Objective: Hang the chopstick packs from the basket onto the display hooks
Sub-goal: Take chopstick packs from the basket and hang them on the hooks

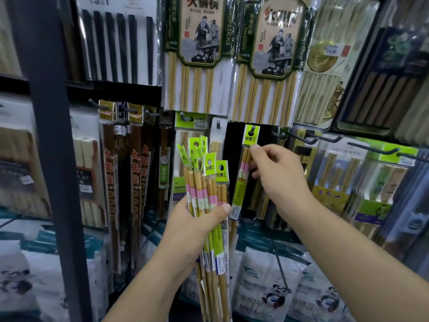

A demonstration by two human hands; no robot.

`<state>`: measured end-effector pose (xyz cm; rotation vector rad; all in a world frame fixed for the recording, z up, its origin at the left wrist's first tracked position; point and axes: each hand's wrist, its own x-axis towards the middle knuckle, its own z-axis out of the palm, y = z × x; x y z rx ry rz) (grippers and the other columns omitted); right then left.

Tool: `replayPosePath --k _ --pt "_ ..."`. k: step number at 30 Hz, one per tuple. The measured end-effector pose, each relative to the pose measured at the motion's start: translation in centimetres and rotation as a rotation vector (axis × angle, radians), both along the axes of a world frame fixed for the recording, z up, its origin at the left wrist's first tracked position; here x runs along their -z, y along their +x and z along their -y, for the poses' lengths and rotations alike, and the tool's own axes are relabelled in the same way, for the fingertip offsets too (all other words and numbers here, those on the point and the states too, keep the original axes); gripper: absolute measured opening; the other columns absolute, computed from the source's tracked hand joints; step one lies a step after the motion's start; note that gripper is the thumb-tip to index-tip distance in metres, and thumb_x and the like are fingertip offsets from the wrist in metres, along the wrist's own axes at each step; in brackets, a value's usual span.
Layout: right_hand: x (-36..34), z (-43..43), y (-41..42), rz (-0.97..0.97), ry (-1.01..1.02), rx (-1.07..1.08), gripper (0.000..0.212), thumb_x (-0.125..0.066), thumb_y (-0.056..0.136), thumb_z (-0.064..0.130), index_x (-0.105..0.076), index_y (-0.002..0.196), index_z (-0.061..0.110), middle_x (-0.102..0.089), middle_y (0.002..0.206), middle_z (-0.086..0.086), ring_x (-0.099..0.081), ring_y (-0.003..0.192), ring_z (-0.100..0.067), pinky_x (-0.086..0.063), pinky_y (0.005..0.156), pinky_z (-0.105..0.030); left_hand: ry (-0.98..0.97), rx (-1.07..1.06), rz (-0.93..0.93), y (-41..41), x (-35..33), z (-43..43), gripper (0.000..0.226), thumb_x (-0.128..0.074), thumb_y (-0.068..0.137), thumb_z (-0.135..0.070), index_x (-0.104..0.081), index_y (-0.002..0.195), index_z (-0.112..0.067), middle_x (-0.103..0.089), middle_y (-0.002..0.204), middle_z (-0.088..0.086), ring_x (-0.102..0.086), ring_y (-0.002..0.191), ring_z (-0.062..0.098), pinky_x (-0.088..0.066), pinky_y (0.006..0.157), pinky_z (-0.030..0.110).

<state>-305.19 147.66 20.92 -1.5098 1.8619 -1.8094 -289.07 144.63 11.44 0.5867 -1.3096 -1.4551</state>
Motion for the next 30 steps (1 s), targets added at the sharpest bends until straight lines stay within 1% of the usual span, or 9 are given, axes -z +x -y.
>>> replayPosePath --k 3,5,8,11,16,21,24,28,30 --pt "0.8 -1.1 0.5 0.026 -0.028 0.059 0.029 -0.064 0.096 0.043 -0.061 0.078 0.02 -0.059 0.068 0.003 -0.054 0.061 -0.006 -0.046 0.061 -0.028 -0.005 0.015 -0.007 0.1 0.0 0.1 0.02 -0.085 0.078 -0.021 -0.078 0.091 -0.035 -0.08 0.094 -0.004 -0.076 0.086 0.01 -0.055 0.067 0.014" --pt "1.6 -2.2 1.3 0.015 -0.028 -0.058 0.028 -0.065 0.094 0.041 -0.063 0.075 0.022 -0.059 0.068 -0.001 -0.054 0.061 -0.008 -0.049 0.059 -0.027 -0.016 0.017 -0.014 0.1 0.0 0.1 0.02 -0.085 0.081 -0.018 -0.078 0.091 -0.034 -0.08 0.093 -0.002 -0.077 0.086 0.012 -0.057 0.068 0.018" --pt "2.6 -3.4 2.7 -0.07 0.03 -0.234 0.014 -0.068 0.094 0.035 -0.07 0.081 0.032 -0.068 0.079 0.001 -0.062 0.069 -0.01 -0.053 0.062 -0.018 -0.039 0.028 -0.031 0.0 -0.3 0.0 0.025 -0.088 0.078 -0.022 -0.079 0.099 -0.031 -0.08 0.1 0.002 -0.076 0.095 0.019 -0.06 0.079 0.03" --pt "2.9 -3.4 3.1 -0.111 0.04 -0.235 0.015 -0.067 0.097 0.023 -0.072 0.083 0.029 -0.07 0.081 0.002 -0.063 0.072 -0.01 -0.055 0.064 -0.021 -0.049 0.047 -0.06 -0.1 -0.4 -0.2 0.03 -0.084 0.076 -0.025 -0.079 0.105 -0.027 -0.08 0.108 0.006 -0.075 0.103 0.025 -0.058 0.091 0.042" --pt "2.9 -3.2 3.1 -0.087 0.033 -0.254 0.014 -0.067 0.096 0.022 -0.071 0.084 0.021 -0.067 0.077 -0.003 -0.06 0.069 -0.009 -0.053 0.065 -0.022 -0.07 0.09 -0.053 -0.3 -0.5 -0.6 0.032 -0.087 0.069 -0.033 -0.079 0.099 -0.029 -0.08 0.102 0.006 -0.076 0.098 0.023 -0.06 0.081 0.033" --pt "1.6 -2.8 2.3 -0.061 -0.035 -0.192 0.024 -0.06 0.101 0.022 -0.069 0.079 0.017 -0.061 0.065 0.004 -0.054 0.061 -0.003 -0.044 0.058 -0.014 0.014 0.014 -0.051 -0.1 -0.3 -0.3 0.031 -0.093 0.066 -0.031 -0.075 0.088 -0.019 -0.074 0.095 0.022 -0.074 0.093 0.04 -0.062 0.085 0.055" --pt "-0.3 -2.4 1.6 -0.028 -0.091 -0.128 0.03 -0.055 0.104 0.025 -0.068 0.081 0.012 -0.061 0.07 -0.015 -0.05 0.058 -0.011 -0.041 0.052 -0.017 0.074 0.022 -0.101 0.2 -0.3 0.0 0.019 -0.091 0.071 -0.019 -0.074 0.078 -0.021 -0.07 0.077 0.01 -0.073 0.071 0.026 -0.062 0.063 0.036" --pt "-2.2 -1.6 1.5 -0.084 -0.14 -0.08 0.034 -0.053 0.104 0.027 -0.067 0.08 0.008 -0.065 0.077 -0.019 -0.062 0.07 -0.034 -0.054 0.064 -0.037 0.08 0.02 -0.089 0.5 -0.4 0.0 0.038 -0.085 0.066 -0.026 -0.067 0.093 -0.007 -0.067 0.074 0.01 -0.069 0.066 0.023 -0.057 0.057 0.027" --pt "-2.6 -1.2 1.5 -0.081 -0.141 -0.063 0.035 -0.053 0.104 0.026 -0.067 0.081 0.002 -0.066 0.075 -0.019 -0.065 0.072 -0.035 -0.056 0.066 -0.04 0.065 0.021 -0.072 0.7 -0.5 -0.1 0.039 -0.084 0.066 -0.027 -0.065 0.093 -0.006 -0.067 0.072 0.009 -0.068 0.065 0.023 -0.056 0.055 0.026"
